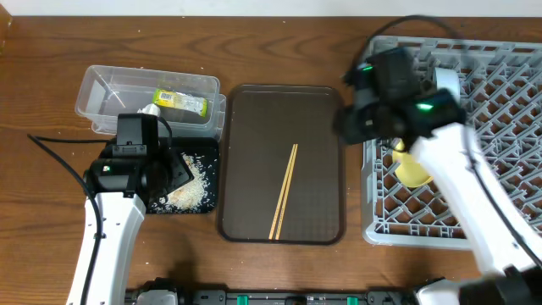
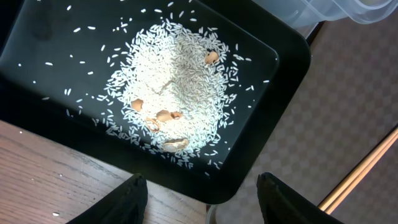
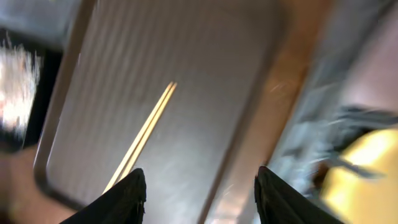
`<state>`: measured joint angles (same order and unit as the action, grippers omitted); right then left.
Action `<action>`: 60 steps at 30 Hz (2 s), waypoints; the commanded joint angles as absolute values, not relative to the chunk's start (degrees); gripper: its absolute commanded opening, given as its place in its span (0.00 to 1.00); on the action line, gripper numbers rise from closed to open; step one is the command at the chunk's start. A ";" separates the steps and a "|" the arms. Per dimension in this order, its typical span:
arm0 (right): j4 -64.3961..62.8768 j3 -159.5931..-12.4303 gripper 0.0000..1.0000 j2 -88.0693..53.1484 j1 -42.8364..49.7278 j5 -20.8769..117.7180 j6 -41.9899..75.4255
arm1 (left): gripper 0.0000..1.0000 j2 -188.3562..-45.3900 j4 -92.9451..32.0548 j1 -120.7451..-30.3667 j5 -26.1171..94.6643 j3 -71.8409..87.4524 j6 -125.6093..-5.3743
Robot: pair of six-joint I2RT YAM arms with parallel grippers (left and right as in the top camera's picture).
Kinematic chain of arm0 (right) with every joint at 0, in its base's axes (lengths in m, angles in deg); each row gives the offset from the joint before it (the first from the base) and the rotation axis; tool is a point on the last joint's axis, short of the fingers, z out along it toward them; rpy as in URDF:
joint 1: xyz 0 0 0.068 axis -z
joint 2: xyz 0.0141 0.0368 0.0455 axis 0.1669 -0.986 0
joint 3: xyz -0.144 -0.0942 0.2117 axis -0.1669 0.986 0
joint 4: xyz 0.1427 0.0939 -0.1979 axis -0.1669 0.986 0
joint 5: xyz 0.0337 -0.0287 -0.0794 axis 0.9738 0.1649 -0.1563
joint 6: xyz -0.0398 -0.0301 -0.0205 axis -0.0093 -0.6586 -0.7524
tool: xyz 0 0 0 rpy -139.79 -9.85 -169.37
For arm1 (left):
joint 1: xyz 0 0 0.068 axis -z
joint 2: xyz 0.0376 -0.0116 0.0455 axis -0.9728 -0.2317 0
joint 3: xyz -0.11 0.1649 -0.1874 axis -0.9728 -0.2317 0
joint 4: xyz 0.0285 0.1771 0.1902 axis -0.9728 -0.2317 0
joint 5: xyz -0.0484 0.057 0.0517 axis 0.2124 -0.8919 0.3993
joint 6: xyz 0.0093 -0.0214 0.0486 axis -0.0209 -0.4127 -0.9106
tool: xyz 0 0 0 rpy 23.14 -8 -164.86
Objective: Sort waste into correct bins and load items into the dishwasher rack
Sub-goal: 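Reach right gripper to the wooden chopsticks and grasp one, then carry the chopstick with right gripper and drop it into the rack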
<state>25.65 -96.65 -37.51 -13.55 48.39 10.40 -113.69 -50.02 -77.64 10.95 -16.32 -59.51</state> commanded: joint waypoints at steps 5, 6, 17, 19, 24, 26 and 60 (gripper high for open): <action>26.53 -96.65 0.51 -48.31 -23.58 49.17 20.52 | 0.60 -113.58 -50.21 -77.93 10.69 -16.54 -58.99; 26.59 -96.65 0.50 -49.75 -24.63 48.78 22.05 | 0.60 -113.58 -50.21 -77.93 10.69 -16.54 -58.99; 26.46 -96.65 0.48 -62.47 -32.65 45.98 33.07 | 0.60 -113.58 -50.21 -77.93 10.69 -16.54 -58.99; 26.44 -96.65 0.47 -63.79 -33.20 45.98 33.07 | 0.60 -113.58 -50.21 -77.93 10.69 -16.54 -58.99; 25.79 -96.56 0.47 -65.47 -33.55 45.57 34.55 | 0.60 -113.58 -50.24 -77.93 10.69 -16.54 -58.99; 25.37 -96.34 0.47 -65.53 -33.55 44.76 35.12 | 0.60 -113.58 -50.24 -77.93 10.69 -16.54 -58.99; 21.57 -93.04 0.01 -64.66 -26.23 41.24 34.20 | 0.60 -113.58 -51.05 -77.93 10.69 -16.54 -58.99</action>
